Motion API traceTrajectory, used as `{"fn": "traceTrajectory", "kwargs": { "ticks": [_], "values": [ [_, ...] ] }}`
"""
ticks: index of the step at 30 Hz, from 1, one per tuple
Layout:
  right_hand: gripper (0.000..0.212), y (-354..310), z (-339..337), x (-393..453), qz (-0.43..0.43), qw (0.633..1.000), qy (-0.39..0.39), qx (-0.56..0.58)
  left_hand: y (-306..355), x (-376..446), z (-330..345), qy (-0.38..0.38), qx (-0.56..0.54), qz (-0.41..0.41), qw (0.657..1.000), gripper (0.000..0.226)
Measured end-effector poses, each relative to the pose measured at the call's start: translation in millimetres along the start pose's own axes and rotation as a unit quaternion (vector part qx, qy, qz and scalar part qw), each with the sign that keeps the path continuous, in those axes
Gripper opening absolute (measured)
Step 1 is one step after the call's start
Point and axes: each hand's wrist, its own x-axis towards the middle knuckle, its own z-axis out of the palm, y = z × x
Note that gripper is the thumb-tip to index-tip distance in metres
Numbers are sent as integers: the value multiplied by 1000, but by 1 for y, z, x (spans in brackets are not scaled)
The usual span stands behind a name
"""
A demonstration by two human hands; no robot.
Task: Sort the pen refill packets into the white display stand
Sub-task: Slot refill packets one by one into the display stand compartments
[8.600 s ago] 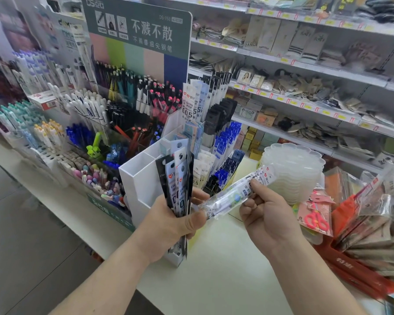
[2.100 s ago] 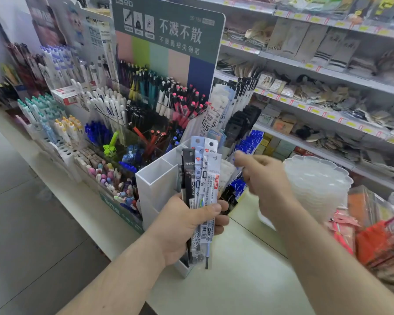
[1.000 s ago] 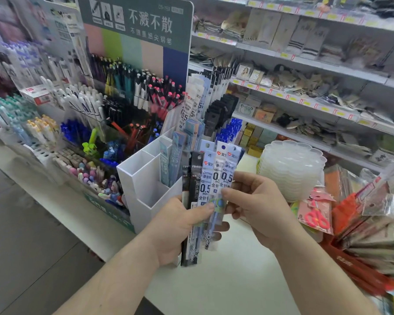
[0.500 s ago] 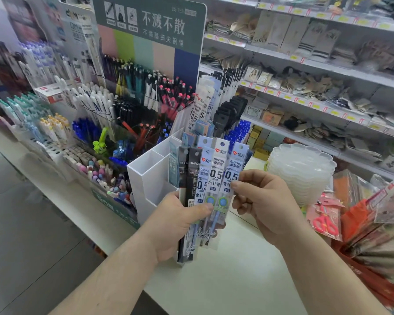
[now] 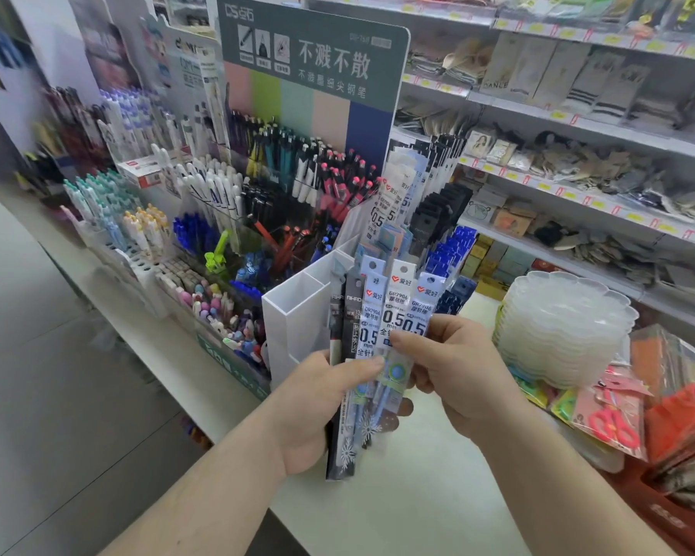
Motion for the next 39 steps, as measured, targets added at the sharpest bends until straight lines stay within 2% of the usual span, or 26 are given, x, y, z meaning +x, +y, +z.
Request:
{"fn": "traceTrajectory", "kwargs": {
  "ticks": [4, 8, 10, 13, 18, 21, 25, 33, 36, 39],
  "values": [
    [15, 3, -3, 4, 24, 999, 23, 1, -2, 3, -2, 53, -54, -31, 997, 34],
    [10, 0, -16, 4, 54, 995, 24, 81, 0, 5, -4, 101, -47, 5, 994, 23],
    [11, -2, -18, 1, 56, 994, 6, 89, -1, 7, -4, 98, -46, 10, 994, 20],
    [26, -3, -11, -4, 41, 997, -6, 70, -3, 8, 0, 80, -38, 21, 996, 23],
    [12, -1, -7, -4, 0, 1000, -5, 24, -3, 9, 5, 68, -23, 44, 996, 40],
    [15, -1, -8, -6, -12, 1000, -1, 20, -4, 10, 4, 67, -12, 54, 996, 44],
    [20, -2, -9, -8, -19, 999, -7, 28, -4, 9, 4, 34, 29, 61, 997, 41],
    [5, 0, -21, -7, -68, 996, -61, 0, -3, 7, 1, 37, 34, 52, 997, 42],
    [18, 2, -18, -4, -51, 995, -83, 23, -2, 5, 2, 17, 66, 51, 996, 42],
    [57, 4, -14, 0, -16, 995, -86, 40, 0, 3, 1, -7, 80, 36, 996, 45]
  ]
}}
